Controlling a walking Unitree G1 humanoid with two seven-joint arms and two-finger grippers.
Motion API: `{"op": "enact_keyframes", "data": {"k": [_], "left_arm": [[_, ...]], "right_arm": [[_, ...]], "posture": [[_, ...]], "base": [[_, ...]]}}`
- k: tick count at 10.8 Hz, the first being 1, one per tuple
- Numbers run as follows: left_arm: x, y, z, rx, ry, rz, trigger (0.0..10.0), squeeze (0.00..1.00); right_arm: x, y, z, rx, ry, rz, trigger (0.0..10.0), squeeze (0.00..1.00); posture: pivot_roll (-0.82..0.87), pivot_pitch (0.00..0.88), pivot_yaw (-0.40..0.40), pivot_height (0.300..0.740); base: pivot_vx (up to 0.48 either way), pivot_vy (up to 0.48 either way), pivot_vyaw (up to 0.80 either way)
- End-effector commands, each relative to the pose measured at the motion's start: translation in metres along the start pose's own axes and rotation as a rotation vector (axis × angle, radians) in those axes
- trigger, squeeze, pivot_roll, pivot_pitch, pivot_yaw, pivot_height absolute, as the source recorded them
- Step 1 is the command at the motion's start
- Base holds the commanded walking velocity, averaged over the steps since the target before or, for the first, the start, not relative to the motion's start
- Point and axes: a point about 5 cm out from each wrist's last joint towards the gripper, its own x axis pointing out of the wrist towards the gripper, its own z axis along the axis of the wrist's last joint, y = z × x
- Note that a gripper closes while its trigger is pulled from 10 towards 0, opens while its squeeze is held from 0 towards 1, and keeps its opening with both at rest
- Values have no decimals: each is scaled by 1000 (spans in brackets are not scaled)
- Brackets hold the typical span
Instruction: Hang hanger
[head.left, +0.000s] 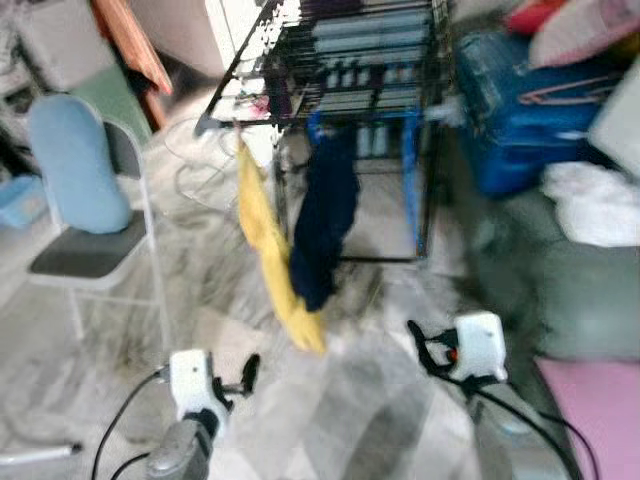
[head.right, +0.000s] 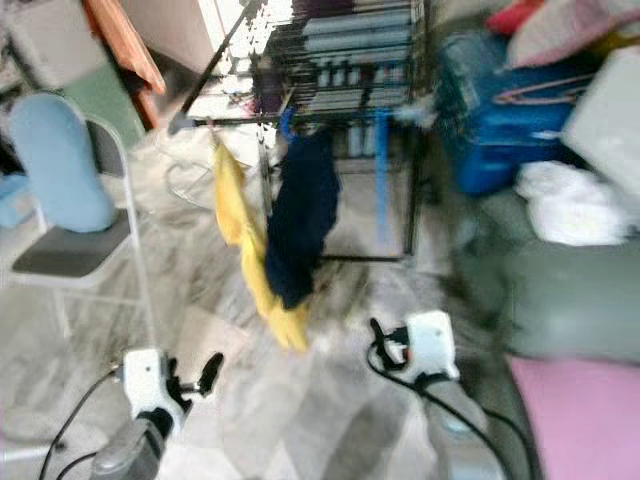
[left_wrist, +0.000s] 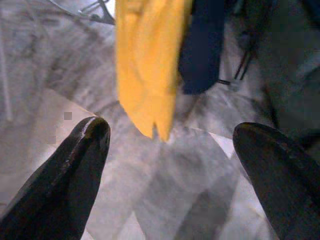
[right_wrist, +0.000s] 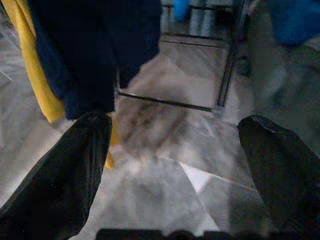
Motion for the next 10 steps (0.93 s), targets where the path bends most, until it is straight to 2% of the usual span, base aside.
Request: {"op": "enact_keyframes", "data": {"k": [1,6,8,9,10], "left_arm": [[-2,10,3,25,-6,33,10000,0],[4,8,10,38,-23,30,10000,0],[5,12,17,47,-54,58,10000,0],[3,17,31,51,-125,102,10000,0],[-1,19,55,85,-253,151,10000,0]], "right_arm": [[4,12,6,8,-26,34,10000,0],[7,16,13,18,-63,61,10000,0],[10,16,19,-2,-85,83,10000,0],[11,15,23,-13,-102,88,10000,0],[11,14,28,-28,-131,96,10000,0]], "posture": [[-82,0,123,740],[-88,0,132,740],[-84,0,129,740],[-79,0,127,740],[-73,0,122,740]], "base": [[-322,0,0],[-323,0,0],[0,0,0],[0,0,0],[0,0,0]]}}
